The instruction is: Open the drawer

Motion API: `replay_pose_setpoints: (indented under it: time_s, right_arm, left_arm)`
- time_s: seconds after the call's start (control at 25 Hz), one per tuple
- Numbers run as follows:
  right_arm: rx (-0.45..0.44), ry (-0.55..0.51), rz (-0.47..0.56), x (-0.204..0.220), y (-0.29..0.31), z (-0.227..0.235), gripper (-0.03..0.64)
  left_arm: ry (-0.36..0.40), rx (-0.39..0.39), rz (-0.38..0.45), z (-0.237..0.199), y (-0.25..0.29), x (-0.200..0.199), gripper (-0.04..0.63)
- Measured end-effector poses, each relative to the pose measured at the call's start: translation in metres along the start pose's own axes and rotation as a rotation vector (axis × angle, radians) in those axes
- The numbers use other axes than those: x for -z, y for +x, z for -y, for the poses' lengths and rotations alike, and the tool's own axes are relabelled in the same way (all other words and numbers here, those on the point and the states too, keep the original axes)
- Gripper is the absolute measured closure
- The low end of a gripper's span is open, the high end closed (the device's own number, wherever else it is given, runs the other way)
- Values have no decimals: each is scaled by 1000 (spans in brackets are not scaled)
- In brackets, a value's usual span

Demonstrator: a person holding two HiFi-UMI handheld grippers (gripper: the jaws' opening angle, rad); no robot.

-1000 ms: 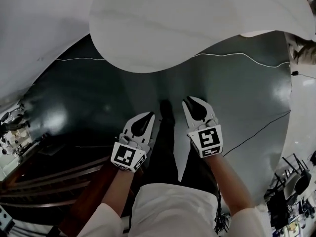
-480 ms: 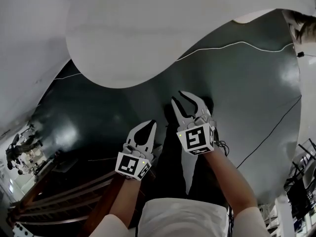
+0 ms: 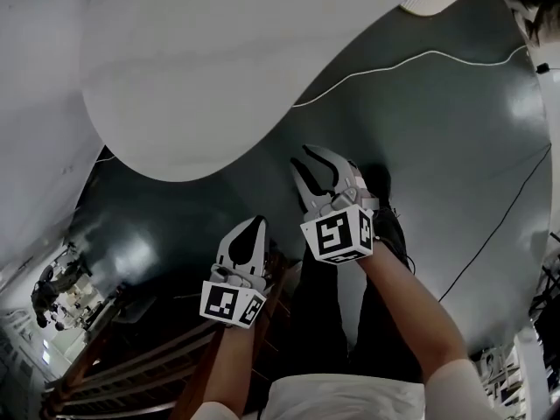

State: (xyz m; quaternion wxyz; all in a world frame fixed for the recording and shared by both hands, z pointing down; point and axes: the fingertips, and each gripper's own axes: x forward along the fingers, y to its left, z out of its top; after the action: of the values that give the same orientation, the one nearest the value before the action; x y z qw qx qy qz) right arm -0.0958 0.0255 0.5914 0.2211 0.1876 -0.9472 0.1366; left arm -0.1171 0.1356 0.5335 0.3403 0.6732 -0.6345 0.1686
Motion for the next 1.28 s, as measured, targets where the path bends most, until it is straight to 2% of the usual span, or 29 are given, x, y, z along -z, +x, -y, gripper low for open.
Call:
replay_pose_setpoints:
  time_s: [0.36, 0.52, 0.84, 1.0, 1.28]
  right_arm:
    - [21, -20, 55, 14, 54, 3, 486]
    - [35, -37, 84, 18, 76, 3, 486]
    - [89, -79, 150, 19, 107, 13, 476]
    - [124, -122, 199, 12, 119, 20, 476]
    - [123, -179, 231, 1, 130, 20, 476]
  left_arm:
    - [-20, -19, -22, -39, 20, 38, 589]
    - [-29, -10, -30, -43, 34, 52, 589]
    - [-53, -27, -11, -56, 50, 59, 589]
    - [-29, -21, -5, -64, 57, 58, 589]
    - [-38, -19, -3, -60, 61, 64, 589]
